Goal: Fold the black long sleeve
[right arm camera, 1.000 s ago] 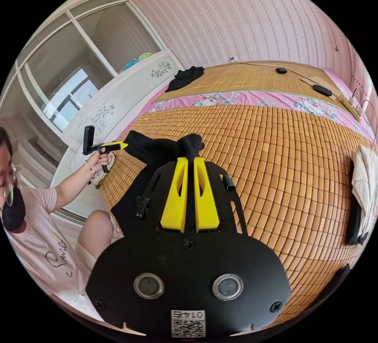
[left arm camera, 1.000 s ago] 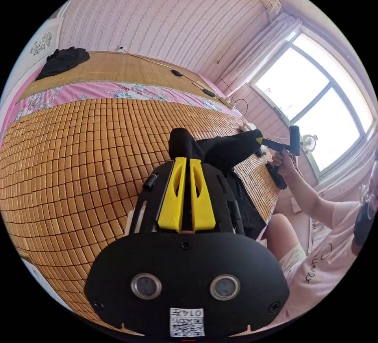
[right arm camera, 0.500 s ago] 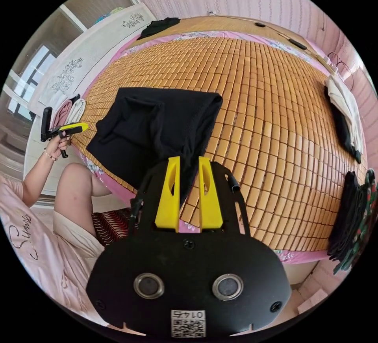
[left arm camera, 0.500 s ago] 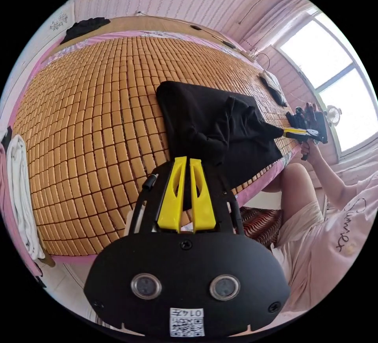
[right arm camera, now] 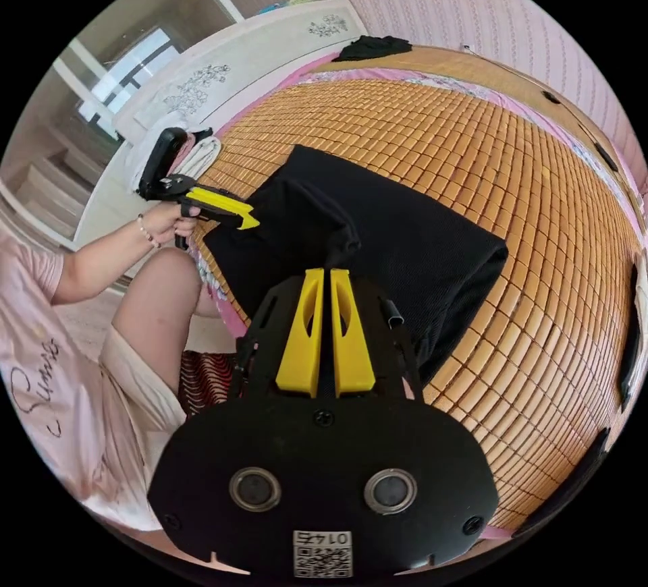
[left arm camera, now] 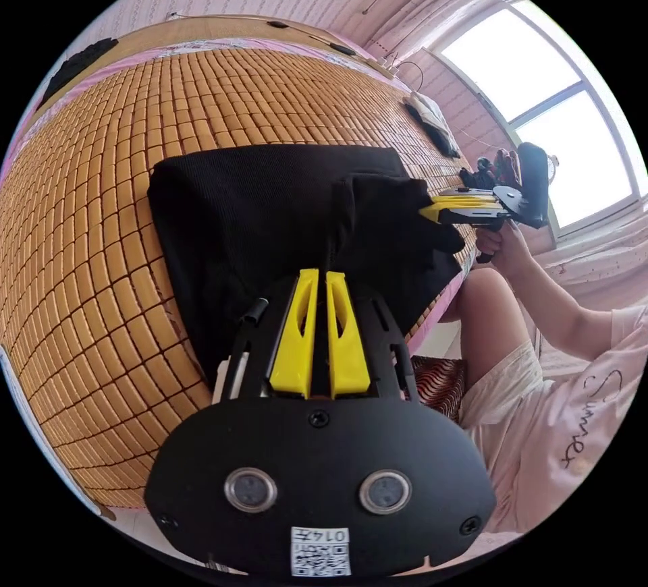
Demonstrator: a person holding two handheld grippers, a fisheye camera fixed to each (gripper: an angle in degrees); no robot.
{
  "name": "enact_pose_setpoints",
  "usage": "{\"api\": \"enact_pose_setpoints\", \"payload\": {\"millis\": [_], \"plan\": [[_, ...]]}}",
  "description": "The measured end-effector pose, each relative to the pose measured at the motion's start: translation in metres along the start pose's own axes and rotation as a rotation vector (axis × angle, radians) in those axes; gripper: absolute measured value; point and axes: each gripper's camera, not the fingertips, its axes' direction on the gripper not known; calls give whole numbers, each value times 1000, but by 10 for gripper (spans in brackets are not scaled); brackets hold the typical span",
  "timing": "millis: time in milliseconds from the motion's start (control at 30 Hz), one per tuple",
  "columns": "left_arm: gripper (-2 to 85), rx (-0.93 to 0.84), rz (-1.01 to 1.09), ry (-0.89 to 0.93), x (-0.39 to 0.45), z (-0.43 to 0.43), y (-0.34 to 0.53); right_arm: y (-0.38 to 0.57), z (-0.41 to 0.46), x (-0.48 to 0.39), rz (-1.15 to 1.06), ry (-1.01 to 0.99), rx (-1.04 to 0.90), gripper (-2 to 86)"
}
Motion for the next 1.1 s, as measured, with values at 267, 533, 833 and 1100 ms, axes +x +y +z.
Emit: {"api": "enact_pose_setpoints", "payload": {"millis": [267, 533, 833, 1100], "plan": [[47, -54, -14, -10, 15, -24, 91, 12, 28, -51, -26, -2, -150, 69], [41, 71, -7, -67, 60, -10, 79, -62, 83, -84, -10, 79, -145, 8], [-8, 20, 283, 46, 138, 65, 50, -203, 150, -100, -83, 268, -277, -3], [-10, 10, 676, -303, 193, 105, 83, -287, 243, -97, -142, 381, -551, -5]]}}
